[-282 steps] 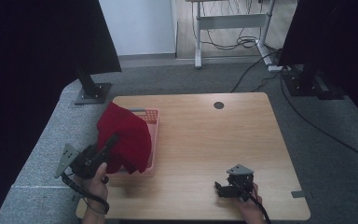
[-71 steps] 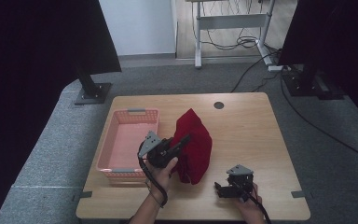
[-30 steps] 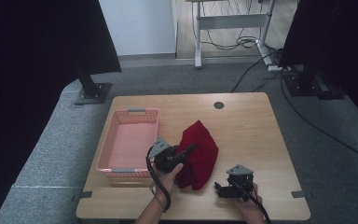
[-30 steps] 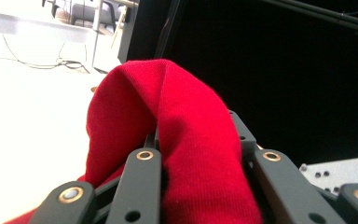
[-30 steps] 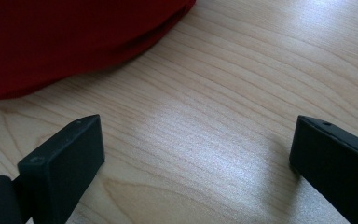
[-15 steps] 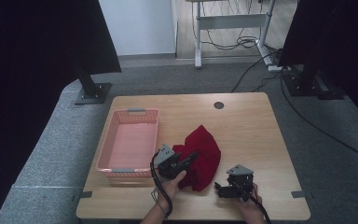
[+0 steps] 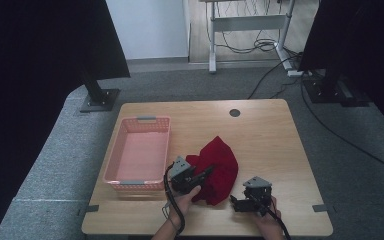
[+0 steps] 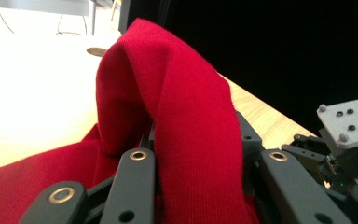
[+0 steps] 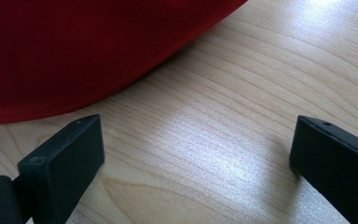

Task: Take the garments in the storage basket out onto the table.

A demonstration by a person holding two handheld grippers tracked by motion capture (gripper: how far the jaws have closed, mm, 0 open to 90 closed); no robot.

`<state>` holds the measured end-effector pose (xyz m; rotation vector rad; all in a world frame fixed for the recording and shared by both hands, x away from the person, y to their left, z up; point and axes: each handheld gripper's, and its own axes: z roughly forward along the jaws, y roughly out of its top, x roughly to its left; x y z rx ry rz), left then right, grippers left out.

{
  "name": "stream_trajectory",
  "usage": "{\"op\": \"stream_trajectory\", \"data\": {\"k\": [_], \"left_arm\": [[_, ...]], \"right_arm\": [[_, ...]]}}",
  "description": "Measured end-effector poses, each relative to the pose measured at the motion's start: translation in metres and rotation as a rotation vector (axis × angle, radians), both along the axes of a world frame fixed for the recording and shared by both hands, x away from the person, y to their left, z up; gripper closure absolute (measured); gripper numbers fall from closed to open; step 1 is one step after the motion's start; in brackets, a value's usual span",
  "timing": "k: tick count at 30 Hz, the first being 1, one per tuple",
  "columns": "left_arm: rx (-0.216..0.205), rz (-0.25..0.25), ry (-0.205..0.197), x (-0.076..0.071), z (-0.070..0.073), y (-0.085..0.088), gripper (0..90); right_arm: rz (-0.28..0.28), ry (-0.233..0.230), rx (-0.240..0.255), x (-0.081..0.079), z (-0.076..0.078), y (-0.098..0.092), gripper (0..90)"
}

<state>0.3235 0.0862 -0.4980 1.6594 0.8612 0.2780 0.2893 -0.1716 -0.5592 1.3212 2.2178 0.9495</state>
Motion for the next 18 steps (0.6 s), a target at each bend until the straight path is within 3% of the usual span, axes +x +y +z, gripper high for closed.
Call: {"op": "stream_trajectory", "data": {"k": [13,18], "left_arm": [[0.041,-0.017,-0.002,0.0022,0.0013,-0.0018,58.2],[0.048,-0.029,0.016,0.0043,-0.0004,-0.0022,54.0]], "right_arm": [[0.0,0.0,0.0,0.0,0.0,0.0,2.8],[0.0,0.0,0.0,0.0,0.0,0.0,2.8]]}}
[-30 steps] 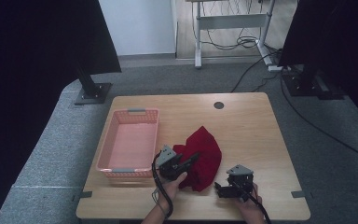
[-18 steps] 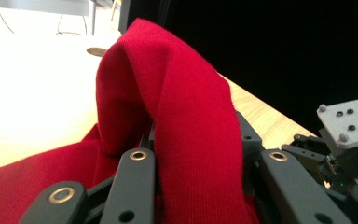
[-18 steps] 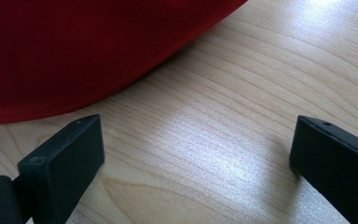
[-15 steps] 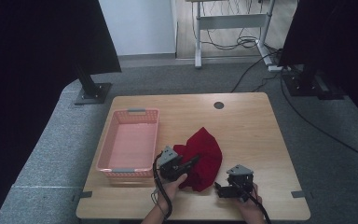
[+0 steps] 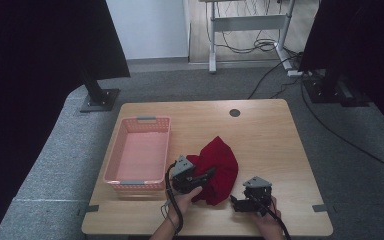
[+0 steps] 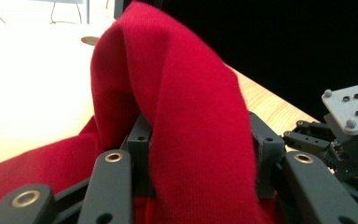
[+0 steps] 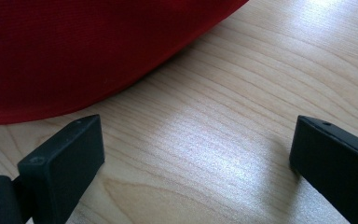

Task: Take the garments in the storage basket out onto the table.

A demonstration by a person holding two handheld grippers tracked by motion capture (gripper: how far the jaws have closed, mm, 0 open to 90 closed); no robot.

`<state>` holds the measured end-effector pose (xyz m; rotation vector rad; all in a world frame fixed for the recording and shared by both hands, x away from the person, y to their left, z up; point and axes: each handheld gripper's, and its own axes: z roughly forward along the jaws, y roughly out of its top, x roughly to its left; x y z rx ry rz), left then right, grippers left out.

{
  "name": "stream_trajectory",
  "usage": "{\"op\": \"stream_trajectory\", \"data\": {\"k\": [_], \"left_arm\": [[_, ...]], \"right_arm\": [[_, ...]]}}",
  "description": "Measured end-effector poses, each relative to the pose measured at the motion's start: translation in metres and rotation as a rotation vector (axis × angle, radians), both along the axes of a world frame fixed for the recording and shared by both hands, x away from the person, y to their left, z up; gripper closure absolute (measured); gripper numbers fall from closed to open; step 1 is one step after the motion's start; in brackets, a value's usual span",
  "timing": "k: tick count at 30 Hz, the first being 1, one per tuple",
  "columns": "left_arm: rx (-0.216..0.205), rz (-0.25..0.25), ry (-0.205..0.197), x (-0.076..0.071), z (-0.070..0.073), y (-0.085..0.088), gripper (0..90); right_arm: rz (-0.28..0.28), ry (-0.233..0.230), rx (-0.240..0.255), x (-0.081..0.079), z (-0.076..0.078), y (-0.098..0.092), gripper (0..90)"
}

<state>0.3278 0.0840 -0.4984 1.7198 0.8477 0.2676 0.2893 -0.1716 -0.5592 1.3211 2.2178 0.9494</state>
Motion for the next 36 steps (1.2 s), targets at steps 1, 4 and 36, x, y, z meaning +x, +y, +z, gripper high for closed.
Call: {"op": "stream_trajectory", "data": {"k": [1,4,36], "left_arm": [[-0.002,-0.001,0.001,0.0,0.0,0.0,54.0],[0.013,-0.019,0.013,0.002,-0.002,-0.002,49.9],[0.092,0.001,0.03,0.001,0.004,-0.002,17.6]], "right_arm": [[0.0,0.0,0.0,0.0,0.0,0.0,2.8],[0.0,0.0,0.0,0.0,0.0,0.0,2.8],[0.0,0.0,0.0,0.0,0.0,0.0,2.8]]}}
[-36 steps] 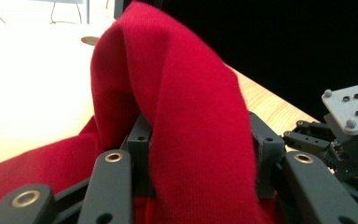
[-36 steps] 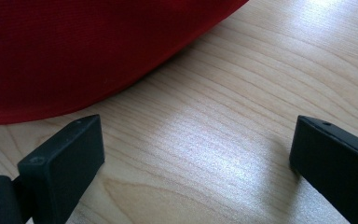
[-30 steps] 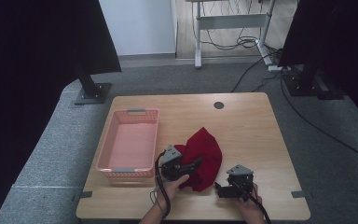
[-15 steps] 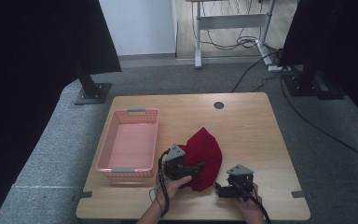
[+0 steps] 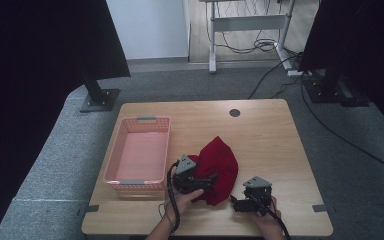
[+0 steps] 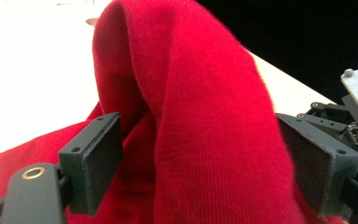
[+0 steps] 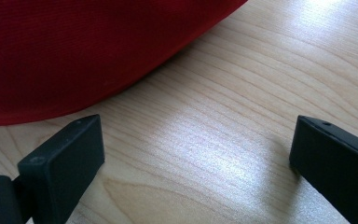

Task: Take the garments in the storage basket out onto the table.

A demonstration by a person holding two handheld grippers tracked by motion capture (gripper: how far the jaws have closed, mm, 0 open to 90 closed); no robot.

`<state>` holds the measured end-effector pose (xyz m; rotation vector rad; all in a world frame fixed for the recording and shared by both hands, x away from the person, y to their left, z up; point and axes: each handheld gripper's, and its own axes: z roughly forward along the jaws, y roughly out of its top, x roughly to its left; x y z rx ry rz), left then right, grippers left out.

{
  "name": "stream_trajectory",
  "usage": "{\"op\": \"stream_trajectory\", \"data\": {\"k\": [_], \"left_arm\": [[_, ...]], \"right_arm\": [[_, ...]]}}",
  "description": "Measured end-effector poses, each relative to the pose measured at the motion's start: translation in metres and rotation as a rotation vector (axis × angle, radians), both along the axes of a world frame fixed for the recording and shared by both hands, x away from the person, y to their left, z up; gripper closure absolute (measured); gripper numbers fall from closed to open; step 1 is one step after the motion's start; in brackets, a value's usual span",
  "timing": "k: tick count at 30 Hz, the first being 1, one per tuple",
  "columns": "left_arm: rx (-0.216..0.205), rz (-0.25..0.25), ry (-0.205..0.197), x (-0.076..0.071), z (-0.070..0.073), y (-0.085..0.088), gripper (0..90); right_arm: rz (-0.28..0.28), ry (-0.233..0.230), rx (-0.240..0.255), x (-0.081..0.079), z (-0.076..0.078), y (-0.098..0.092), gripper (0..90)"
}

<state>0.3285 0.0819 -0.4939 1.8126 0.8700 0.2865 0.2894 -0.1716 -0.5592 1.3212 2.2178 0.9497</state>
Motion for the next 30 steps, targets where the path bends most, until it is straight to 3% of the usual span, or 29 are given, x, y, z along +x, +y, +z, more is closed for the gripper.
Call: {"op": "stream_trajectory", "data": {"k": [4,11,21,30], "left_arm": [[-0.012,-0.005,-0.006,-0.002,0.003,0.004,17.6],[0.011,-0.021,-0.02,-0.009,0.011,0.016,17.7],[0.023,-0.075,-0.033,-0.023,0.021,0.042,17.9],[0.01,-0.083,-0.047,-0.039,0.026,0.072,18.6]], "right_arm": [[-0.001,0.0,0.0,0.0,0.0,0.0,2.8],[-0.001,0.0,0.0,0.0,0.0,0.0,2.8],[-0.001,0.0,0.0,0.0,0.0,0.0,2.8],[-0.001,0.0,-0.001,0.0,0.0,0.0,2.8]]}}
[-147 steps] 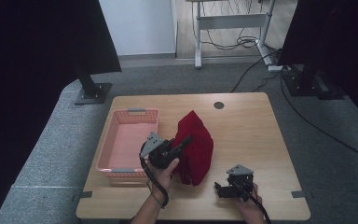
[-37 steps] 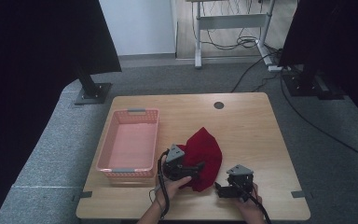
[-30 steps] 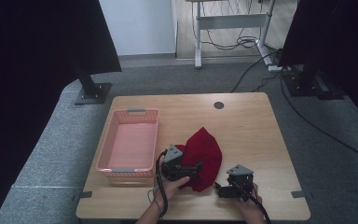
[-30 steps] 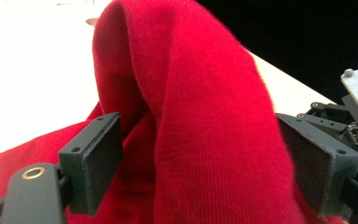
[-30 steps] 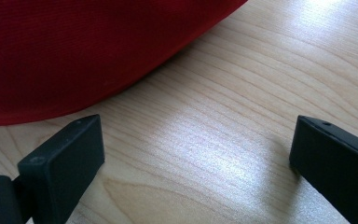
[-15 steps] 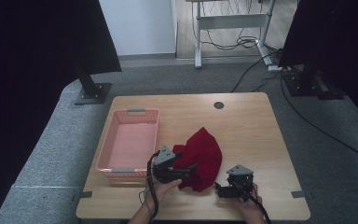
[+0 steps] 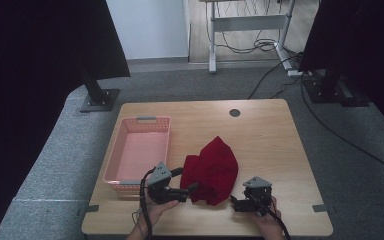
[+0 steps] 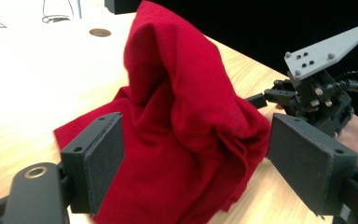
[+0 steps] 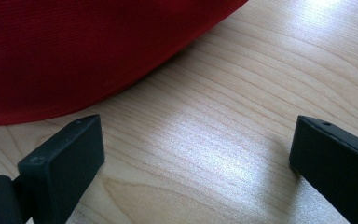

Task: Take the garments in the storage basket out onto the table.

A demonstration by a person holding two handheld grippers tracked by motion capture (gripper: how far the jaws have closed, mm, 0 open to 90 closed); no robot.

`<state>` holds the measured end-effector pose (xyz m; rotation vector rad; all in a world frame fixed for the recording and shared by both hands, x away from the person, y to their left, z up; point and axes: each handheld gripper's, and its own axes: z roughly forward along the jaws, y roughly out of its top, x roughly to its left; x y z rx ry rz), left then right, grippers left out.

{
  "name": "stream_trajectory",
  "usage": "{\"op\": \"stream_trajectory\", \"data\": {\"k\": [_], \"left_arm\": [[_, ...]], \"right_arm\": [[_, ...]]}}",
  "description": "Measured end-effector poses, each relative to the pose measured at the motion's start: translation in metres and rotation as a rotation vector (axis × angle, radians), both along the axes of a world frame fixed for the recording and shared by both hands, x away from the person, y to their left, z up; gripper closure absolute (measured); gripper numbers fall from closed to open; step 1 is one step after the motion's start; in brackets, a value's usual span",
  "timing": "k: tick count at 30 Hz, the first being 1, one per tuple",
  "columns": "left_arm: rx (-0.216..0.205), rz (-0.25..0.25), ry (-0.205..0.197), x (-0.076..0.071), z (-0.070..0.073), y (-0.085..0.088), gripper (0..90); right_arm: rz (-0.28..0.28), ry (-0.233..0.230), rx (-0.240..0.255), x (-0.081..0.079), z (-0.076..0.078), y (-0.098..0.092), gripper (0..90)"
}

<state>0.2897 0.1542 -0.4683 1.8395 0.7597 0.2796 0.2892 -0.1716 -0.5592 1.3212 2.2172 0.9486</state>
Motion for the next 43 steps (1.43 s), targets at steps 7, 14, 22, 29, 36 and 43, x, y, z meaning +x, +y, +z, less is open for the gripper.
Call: {"op": "stream_trajectory", "data": {"k": [7,14,22,29,36,43], "left_arm": [[0.015,0.02,-0.011,-0.01,0.003,0.03,19.2],[0.043,0.072,-0.016,-0.019,0.003,0.063,19.4],[0.065,0.121,0.022,-0.027,-0.01,0.092,19.7],[0.068,0.163,0.068,-0.031,-0.025,0.117,19.8],[0.051,0.161,0.076,-0.031,-0.029,0.121,19.7],[0.042,0.173,0.081,-0.029,-0.031,0.121,19.8]], "right_arm": [[0.0,0.0,0.0,0.0,0.0,0.0,2.8],[0.0,0.0,0.0,0.0,0.0,0.0,2.8],[-0.003,0.0,0.0,0.0,0.0,0.0,2.8],[-0.003,0.0,0.0,0.0,0.0,0.0,2.8],[-0.005,0.0,0.0,0.0,0.0,0.0,2.8],[-0.006,0.001,0.001,0.001,0.0,0.0,2.8]]}}
